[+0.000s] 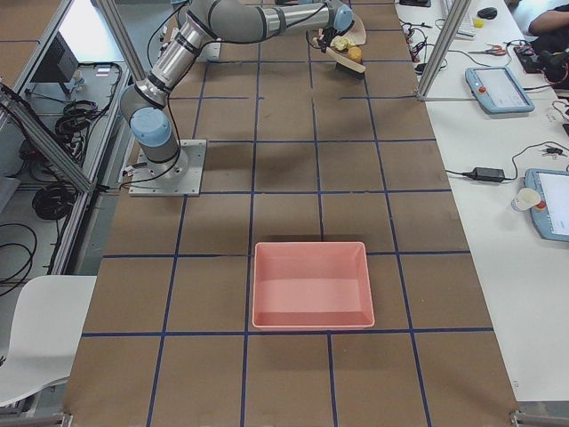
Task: Sweep and dump trash in nearest bin
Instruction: 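Sweep the sponge cubes into the dustpan with the right gripper's brush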
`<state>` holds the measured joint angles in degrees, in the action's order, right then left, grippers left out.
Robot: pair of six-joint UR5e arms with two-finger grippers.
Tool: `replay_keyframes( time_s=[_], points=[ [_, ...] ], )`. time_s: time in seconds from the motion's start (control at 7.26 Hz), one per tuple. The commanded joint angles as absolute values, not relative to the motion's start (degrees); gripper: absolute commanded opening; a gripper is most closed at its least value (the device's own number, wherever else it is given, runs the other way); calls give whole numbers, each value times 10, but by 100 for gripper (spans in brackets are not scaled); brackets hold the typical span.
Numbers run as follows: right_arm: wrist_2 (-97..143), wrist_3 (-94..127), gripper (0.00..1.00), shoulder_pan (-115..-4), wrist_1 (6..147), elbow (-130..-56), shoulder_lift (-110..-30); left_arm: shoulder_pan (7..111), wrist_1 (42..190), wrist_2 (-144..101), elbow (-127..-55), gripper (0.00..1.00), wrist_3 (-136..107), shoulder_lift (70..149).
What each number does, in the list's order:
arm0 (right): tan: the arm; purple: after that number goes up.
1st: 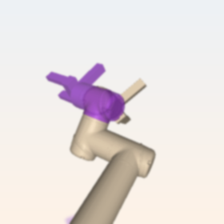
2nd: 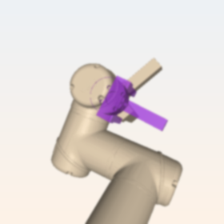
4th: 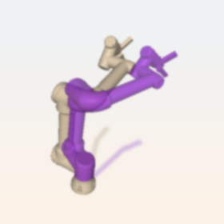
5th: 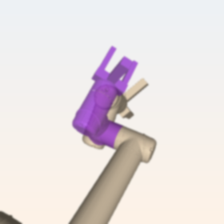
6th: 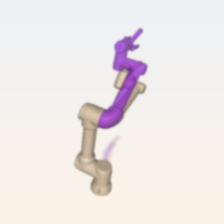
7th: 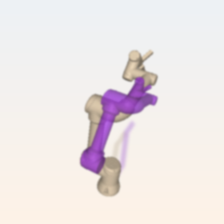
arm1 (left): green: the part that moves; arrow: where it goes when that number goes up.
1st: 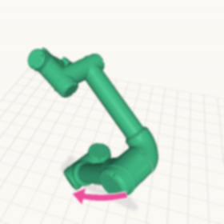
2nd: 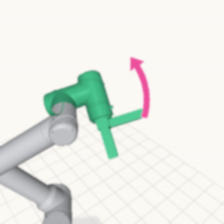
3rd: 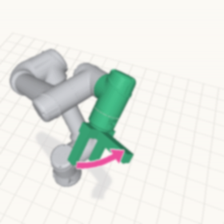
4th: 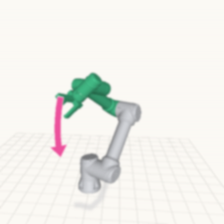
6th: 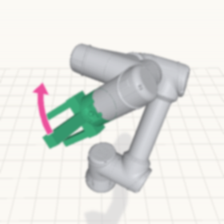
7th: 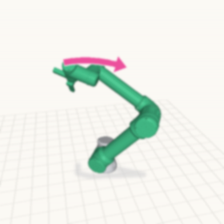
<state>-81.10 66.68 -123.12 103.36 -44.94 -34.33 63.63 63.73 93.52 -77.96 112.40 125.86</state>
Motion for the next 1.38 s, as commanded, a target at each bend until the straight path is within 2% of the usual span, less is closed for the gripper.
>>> replay_keyframes(
  time_s=[0.0,0.83,1.24],
  points=[
    [-774,577,3,-1243,1034,-445,-338,636,638,935,-780,5,1114,1259],
    [-748,315,3,-1273,1040,-445,-338,636,637,936,-780,5,1114,1258],
    [-748,251,4,-1302,1044,-445,-338,636,636,935,-780,5,1114,1258]
  ],
)
